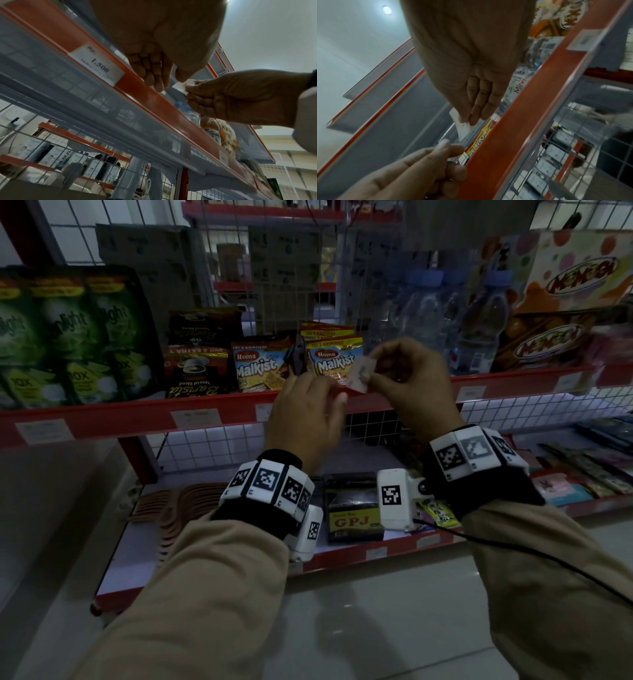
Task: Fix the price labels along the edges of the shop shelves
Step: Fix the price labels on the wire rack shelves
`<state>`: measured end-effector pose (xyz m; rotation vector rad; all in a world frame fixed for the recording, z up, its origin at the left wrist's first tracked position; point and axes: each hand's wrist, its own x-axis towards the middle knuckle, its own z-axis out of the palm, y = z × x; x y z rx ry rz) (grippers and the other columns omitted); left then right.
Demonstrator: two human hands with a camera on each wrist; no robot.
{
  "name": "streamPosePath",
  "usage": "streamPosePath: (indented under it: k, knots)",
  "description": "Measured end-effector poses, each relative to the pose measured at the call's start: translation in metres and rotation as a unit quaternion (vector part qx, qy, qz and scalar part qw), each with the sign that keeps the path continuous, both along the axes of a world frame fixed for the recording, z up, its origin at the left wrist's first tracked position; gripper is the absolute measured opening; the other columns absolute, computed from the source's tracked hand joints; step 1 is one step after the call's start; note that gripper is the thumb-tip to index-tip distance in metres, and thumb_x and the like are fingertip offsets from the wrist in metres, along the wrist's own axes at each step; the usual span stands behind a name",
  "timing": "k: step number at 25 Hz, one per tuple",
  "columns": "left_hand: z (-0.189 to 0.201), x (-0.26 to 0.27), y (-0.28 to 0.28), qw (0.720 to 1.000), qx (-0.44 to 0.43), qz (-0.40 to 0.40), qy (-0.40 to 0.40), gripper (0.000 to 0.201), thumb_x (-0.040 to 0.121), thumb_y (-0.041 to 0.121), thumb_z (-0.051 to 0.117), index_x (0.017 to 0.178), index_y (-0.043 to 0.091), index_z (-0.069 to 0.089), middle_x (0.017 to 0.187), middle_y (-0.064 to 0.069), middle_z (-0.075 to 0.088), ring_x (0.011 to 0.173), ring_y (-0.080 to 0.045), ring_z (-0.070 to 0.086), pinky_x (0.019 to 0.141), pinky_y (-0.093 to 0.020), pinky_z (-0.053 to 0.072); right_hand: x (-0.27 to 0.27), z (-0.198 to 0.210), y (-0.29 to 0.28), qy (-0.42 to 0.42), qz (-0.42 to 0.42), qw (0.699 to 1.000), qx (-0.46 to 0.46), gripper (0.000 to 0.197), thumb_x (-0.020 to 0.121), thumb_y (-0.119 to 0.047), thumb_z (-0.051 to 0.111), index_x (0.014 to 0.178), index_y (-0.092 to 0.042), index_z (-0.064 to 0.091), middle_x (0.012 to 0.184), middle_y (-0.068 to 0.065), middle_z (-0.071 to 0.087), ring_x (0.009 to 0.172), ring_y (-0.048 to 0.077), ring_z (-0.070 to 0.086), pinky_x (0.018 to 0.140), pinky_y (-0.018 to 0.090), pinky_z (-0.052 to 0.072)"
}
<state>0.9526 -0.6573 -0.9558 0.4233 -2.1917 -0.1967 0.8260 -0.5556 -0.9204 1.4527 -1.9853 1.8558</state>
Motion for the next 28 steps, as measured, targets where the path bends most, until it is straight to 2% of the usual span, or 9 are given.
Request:
streamPosePath:
  k: [2,5,8,10,15,19,24,26,28]
  knots:
    - [0.001,-0.001,0.001,0.999,0.034,-0.011,0.03,0.032,0.098,0.032,0.045,0.116,0.01,0.06,0.102,-0.006,0.061,0.096,-0.02,0.049,0.079,-0.027,0.034,0.002,-0.001,0.0,-0.068,0.025,0.997,-0.019,0.026,0.077,0.001,0.073,0.1,-0.001,0.061,0.097,0.014,0.07,0.09,0.022,0.069,0.08,0.03,0.057]
    - [0.001,-0.004,0.001,0.998,0.047,-0.006,0.05,0.032,0.098,0.035,0.046,0.112,0.01,0.061,0.098,-0.005,0.06,0.094,-0.02,0.048,0.077,-0.026,0.034,0.005,-0.01,0.001,-0.142,0.074,0.987,-0.004,0.026,0.081,0.003,0.069,0.105,0.006,0.06,0.101,0.02,0.069,0.092,0.027,0.069,0.083,0.037,0.058]
    - [0.003,-0.008,-0.002,0.998,0.055,0.017,0.037,0.025,0.097,0.03,0.049,0.101,0.009,0.062,0.097,-0.007,0.057,0.095,-0.023,0.047,0.075,-0.025,0.03,0.006,-0.017,0.0,-0.15,0.09,0.985,0.003,0.012,0.085,0.003,0.065,0.094,-0.003,0.062,0.099,0.023,0.068,0.091,0.032,0.068,0.083,0.039,0.057]
    - [0.003,-0.009,-0.003,0.998,0.049,0.034,0.017,0.022,0.097,0.028,0.048,0.097,0.009,0.061,0.097,-0.007,0.054,0.096,-0.023,0.045,0.075,-0.025,0.028,0.003,-0.019,-0.002,-0.12,0.076,0.99,0.018,0.01,0.087,0.002,0.063,0.092,-0.008,0.063,0.096,0.022,0.069,0.09,0.031,0.068,0.081,0.038,0.057]
    - [0.002,-0.008,-0.003,0.999,0.015,0.041,0.0,0.021,0.097,0.024,0.048,0.097,0.007,0.06,0.097,-0.011,0.054,0.095,-0.026,0.045,0.077,-0.031,0.033,-0.01,-0.018,0.001,0.038,-0.027,0.999,0.01,0.016,0.088,-0.006,0.061,0.1,-0.015,0.066,0.092,0.0,0.07,0.086,0.009,0.067,0.077,0.027,0.056]
    - [0.002,-0.007,-0.003,0.999,-0.005,0.035,-0.005,0.021,0.097,0.024,0.049,0.097,0.007,0.06,0.096,-0.01,0.054,0.094,-0.027,0.045,0.079,-0.033,0.035,-0.009,-0.016,-0.002,0.18,-0.016,0.982,0.054,0.018,0.087,-0.014,0.065,0.105,-0.018,0.067,0.096,-0.007,0.067,0.086,0.004,0.061,0.075,0.016,0.049]
    - [0.001,-0.006,-0.002,1.0,0.015,0.013,0.023,0.021,0.097,0.017,0.043,0.109,0.009,0.058,0.102,-0.008,0.058,0.098,-0.025,0.048,0.086,-0.033,0.035,-0.016,-0.01,0.002,0.179,-0.075,0.98,0.042,0.014,0.087,-0.009,0.063,0.089,-0.022,0.067,0.084,-0.015,0.063,0.078,-0.001,0.058,0.069,0.005,0.041]
    - [0.001,-0.006,0.0,1.0,0.013,0.01,0.018,0.027,0.097,0.021,0.044,0.119,0.011,0.056,0.106,-0.007,0.057,0.1,-0.025,0.047,0.089,-0.033,0.034,-0.016,-0.01,0.004,0.192,-0.075,0.976,0.068,0.013,0.087,-0.009,0.063,0.09,-0.021,0.067,0.086,-0.011,0.065,0.082,0.006,0.061,0.074,0.016,0.048]
    - [0.0,-0.006,0.002,1.0,-0.017,0.021,-0.01,0.03,0.095,0.029,0.048,0.122,0.017,0.056,0.103,-0.006,0.054,0.097,-0.025,0.044,0.084,-0.034,0.036,-0.015,-0.012,0.004,0.206,-0.066,0.971,0.099,0.012,0.087,-0.008,0.062,0.093,-0.017,0.068,0.092,-0.003,0.068,0.089,0.016,0.062,0.08,0.035,0.052]
